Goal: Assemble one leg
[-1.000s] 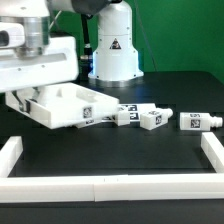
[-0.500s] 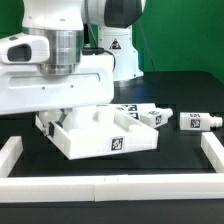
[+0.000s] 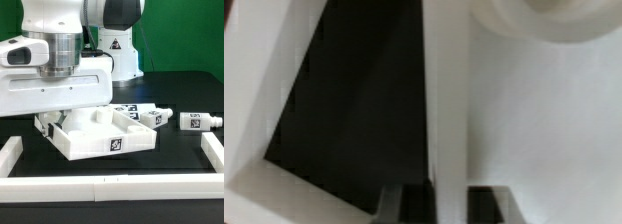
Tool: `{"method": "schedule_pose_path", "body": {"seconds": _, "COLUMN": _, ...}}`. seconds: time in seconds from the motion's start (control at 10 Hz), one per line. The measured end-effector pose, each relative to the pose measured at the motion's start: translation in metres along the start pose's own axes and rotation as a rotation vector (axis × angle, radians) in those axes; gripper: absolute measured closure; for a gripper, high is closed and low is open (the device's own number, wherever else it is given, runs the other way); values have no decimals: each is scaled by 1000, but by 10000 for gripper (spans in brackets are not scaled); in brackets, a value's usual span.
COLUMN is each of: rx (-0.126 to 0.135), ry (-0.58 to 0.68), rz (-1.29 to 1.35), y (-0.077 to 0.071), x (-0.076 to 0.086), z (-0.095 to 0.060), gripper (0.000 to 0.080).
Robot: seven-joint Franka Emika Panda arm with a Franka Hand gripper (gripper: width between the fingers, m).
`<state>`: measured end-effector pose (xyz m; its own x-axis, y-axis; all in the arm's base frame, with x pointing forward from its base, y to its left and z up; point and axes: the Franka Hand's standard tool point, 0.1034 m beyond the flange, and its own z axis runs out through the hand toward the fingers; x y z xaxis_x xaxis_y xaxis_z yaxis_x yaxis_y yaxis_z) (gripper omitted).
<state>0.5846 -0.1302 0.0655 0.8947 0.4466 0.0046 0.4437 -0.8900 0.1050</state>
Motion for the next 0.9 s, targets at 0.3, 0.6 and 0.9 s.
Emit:
{"method": "schedule_pose_path", "body": {"seconds": 0.3, "rx": 11, "ry": -11, "rz": 289, "y": -27, "x": 27, "z": 2, "gripper": 747}}
{"method": "schedule_pose_path", "body": {"seconds": 0.6, "rx": 15, "ry": -8, "rz": 389, "y": -50, "x": 49, "z": 2, "gripper": 746}}
{"method": "schedule_pose_path", "body": {"seconds": 0.9, "rx": 16, "ry": -9, "rz": 388, "y": -50, "x": 49, "z": 3, "gripper": 745}}
